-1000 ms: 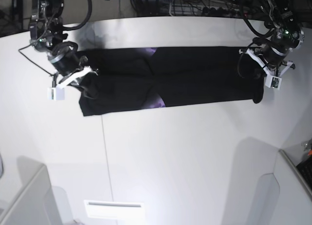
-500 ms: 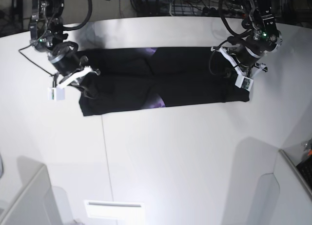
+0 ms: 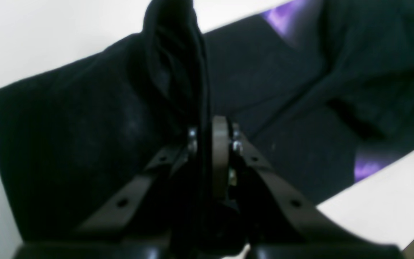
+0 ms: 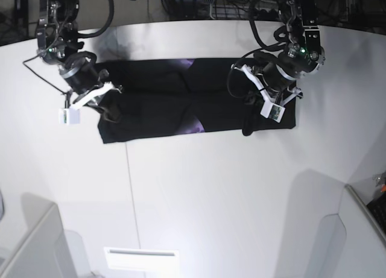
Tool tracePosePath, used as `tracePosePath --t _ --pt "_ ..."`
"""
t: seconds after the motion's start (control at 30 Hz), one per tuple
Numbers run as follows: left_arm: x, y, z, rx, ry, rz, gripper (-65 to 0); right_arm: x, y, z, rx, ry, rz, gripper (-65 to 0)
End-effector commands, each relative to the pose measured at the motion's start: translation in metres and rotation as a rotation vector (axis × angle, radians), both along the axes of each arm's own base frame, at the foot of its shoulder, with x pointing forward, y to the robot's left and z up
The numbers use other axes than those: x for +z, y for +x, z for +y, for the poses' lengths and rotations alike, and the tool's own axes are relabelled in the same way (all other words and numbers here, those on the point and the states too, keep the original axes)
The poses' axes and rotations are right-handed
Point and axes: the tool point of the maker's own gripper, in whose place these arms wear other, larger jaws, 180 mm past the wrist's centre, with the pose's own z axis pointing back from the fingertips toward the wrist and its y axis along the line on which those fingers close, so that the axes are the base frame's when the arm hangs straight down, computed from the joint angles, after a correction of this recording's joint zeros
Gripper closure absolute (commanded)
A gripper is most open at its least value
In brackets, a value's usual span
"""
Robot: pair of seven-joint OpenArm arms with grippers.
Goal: Fold the T-shirt properly
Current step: 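Fold the strip end with the left gripper toward the right gripper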
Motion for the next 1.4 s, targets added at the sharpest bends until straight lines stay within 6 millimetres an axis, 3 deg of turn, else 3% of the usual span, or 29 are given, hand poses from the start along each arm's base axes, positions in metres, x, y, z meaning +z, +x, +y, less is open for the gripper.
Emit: tracePosePath --t 0.0,0.4,1.23,1.27,1.37 --pt "0.009 0.006 -0.004 -0.008 -0.015 -0.038 0.0 0.011 0.006 -0.003 -0.006 0.003 -0.045 0.0" --pt "0.008 0.002 -0.022 -0.050 -0.034 -0.030 0.0 0.011 0.006 -0.002 -0.004 0.004 -0.043 0.0" --pt "0.007 0.002 -0.022 -0.050 -0.034 -0.026 0.0 0.009 0.003 -0.002 -0.004 0.004 -0.037 0.0" --pt "0.007 0.002 -0.023 -0.051 -0.034 -0.026 -0.5 0.009 0.003 -0.002 -0.004 0.004 -0.037 0.0" --pt "0.007 0.003 -0.023 -0.051 -0.036 -0.028 -17.6 0.009 0.003 -0.002 -0.004 0.004 -0.037 0.0"
